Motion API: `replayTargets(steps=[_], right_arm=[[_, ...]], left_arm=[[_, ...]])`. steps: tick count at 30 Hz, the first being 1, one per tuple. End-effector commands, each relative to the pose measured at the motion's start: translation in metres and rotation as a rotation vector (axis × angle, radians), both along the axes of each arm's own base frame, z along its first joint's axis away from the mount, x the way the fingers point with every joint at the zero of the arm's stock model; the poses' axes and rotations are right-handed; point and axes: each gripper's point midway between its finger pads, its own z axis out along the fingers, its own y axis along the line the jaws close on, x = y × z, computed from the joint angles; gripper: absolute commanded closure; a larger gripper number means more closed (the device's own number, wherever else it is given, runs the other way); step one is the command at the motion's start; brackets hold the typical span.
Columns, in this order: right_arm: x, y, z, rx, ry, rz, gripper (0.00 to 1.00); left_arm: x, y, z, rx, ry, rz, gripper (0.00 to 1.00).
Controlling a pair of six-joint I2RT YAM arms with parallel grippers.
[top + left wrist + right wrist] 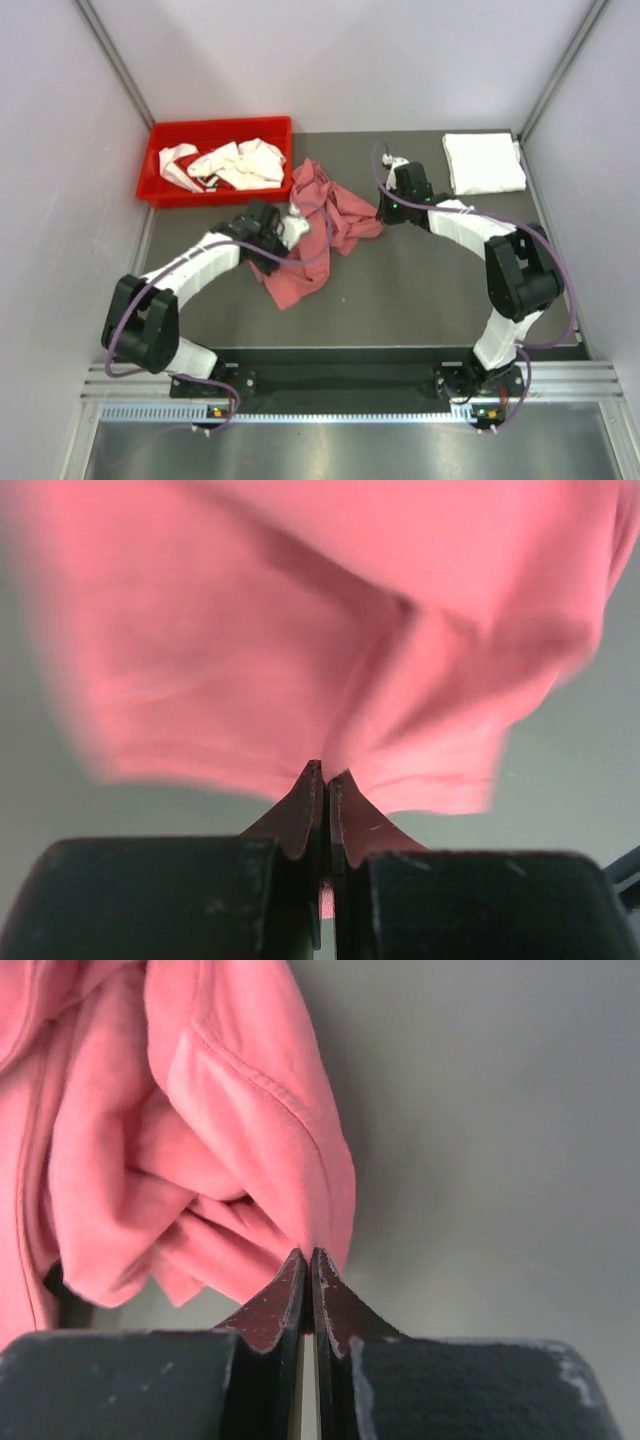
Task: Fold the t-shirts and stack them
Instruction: Flatten the tshirt out
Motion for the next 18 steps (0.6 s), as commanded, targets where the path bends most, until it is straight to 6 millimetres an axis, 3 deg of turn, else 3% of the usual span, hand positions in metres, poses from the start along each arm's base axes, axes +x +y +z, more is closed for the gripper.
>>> replayTargets(steps=[1,2,3,4,5,6,7,9,10,13,16,18], right_arm=[[-0.003,-0.013,0.089,0.05,-0.177,-0.019,1.0],[-0.008,-0.017,0.102,0.048,-0.204,-0.021,1.0],[-0.015,-0.022,0.113,0.046,-0.217,-0.024,1.0],[-0.025,-0.029,0.145,0.067,-0.285,-0.032,1.0],[-0.031,-0.035,0.158,0.06,-0.314,-0.039,1.0],[-0.041,-0.04,0.168,0.057,-0.326,-0.043,1.0],[-0.055,-0.048,0.195,0.076,-0.387,-0.05,1.0],[-0.074,-0.057,0.212,0.075,-0.407,-0.047,1.0],[-0.089,-0.063,0.231,0.095,-0.45,-0.044,1.0],[-0.119,-0.073,0.255,0.121,-0.495,-0.031,1.0],[-0.135,-0.084,0.265,0.129,-0.52,-0.054,1.0],[-0.132,-0.091,0.254,0.117,-0.511,-0.085,1.0]], left_arm=[[0.052,0.02,0.104,-0.13,-0.224,0.176,1.0],[0.052,0.026,0.118,-0.165,-0.208,0.221,1.0],[0.068,0.044,0.154,-0.207,-0.272,0.291,1.0],[0.072,0.054,0.173,-0.233,-0.3,0.328,1.0],[0.071,0.059,0.189,-0.279,-0.302,0.353,1.0],[0.071,0.077,0.218,-0.3,-0.349,0.404,1.0],[0.069,0.083,0.231,-0.313,-0.361,0.42,1.0],[0.062,0.096,0.259,-0.316,-0.407,0.454,1.0],[0.057,0.097,0.27,-0.32,-0.426,0.458,1.0],[0.051,0.112,0.295,-0.315,-0.472,0.517,1.0],[0.06,0.129,0.31,-0.272,-0.551,0.575,1.0],[0.073,0.141,0.3,-0.236,-0.568,0.614,1.0]])
